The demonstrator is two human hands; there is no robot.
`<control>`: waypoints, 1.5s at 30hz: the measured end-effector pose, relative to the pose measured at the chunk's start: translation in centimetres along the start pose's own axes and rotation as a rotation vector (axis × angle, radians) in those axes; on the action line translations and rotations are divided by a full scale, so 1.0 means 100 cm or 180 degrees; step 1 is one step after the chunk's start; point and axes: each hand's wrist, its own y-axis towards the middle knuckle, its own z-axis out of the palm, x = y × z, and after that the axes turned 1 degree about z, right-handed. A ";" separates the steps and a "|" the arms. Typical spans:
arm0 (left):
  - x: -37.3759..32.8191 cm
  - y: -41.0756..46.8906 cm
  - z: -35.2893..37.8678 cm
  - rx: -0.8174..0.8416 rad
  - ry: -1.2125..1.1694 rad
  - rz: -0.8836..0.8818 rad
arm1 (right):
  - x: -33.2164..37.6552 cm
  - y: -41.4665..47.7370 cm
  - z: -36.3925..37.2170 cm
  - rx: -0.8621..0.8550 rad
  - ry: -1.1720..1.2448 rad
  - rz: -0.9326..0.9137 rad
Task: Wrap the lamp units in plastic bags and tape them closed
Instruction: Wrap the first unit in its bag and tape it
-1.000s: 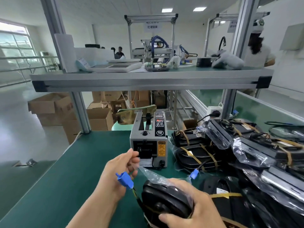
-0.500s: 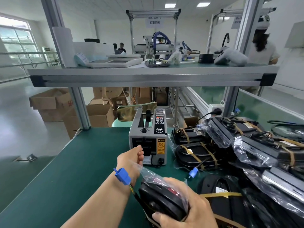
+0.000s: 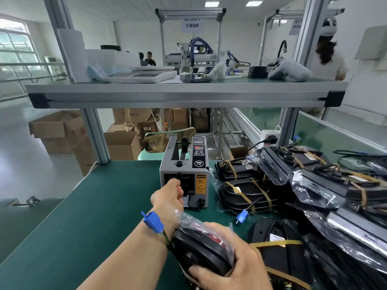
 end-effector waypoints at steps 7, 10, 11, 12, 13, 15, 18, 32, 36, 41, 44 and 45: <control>-0.029 -0.046 -0.055 0.0573 -0.0132 0.1265 | 0.002 0.005 0.003 -0.0374 0.0176 0.0234; -0.043 -0.084 -0.093 0.1134 -0.0212 0.1932 | 0.006 0.011 0.010 -0.0434 0.0213 0.0419; -0.043 -0.099 -0.103 0.1438 -0.0144 0.2043 | 0.009 0.012 0.012 -0.0458 0.0244 0.0450; -0.038 -0.113 -0.110 0.1702 -0.0028 0.2057 | 0.012 0.013 0.013 -0.0492 0.0221 0.0453; -0.032 -0.122 -0.113 0.1838 0.0118 0.1999 | 0.015 0.014 0.014 -0.0522 0.0150 0.0426; -0.014 -0.129 -0.116 0.1858 0.0407 0.1875 | 0.020 0.016 0.017 -0.0581 -0.0014 0.0388; -0.005 -0.133 -0.111 0.1857 0.0752 0.1716 | 0.024 0.020 0.022 -0.0744 -0.0143 0.0437; -0.015 -0.136 -0.087 0.1635 0.1669 0.1599 | 0.026 0.032 0.024 -0.0873 -0.0049 0.0296; -0.012 -0.136 -0.082 0.1590 0.1692 0.1670 | 0.027 0.032 0.025 -0.0896 0.0064 0.0245; -0.007 -0.134 -0.079 0.1466 0.1662 0.1819 | 0.026 0.031 0.026 -0.0954 0.0069 0.0249; -0.004 -0.133 -0.078 0.1326 0.1692 0.1946 | 0.026 0.031 0.026 -0.0929 0.0087 0.0292; -0.003 -0.132 -0.078 0.1287 0.1722 0.1993 | 0.026 0.031 0.026 -0.0929 0.0104 0.0296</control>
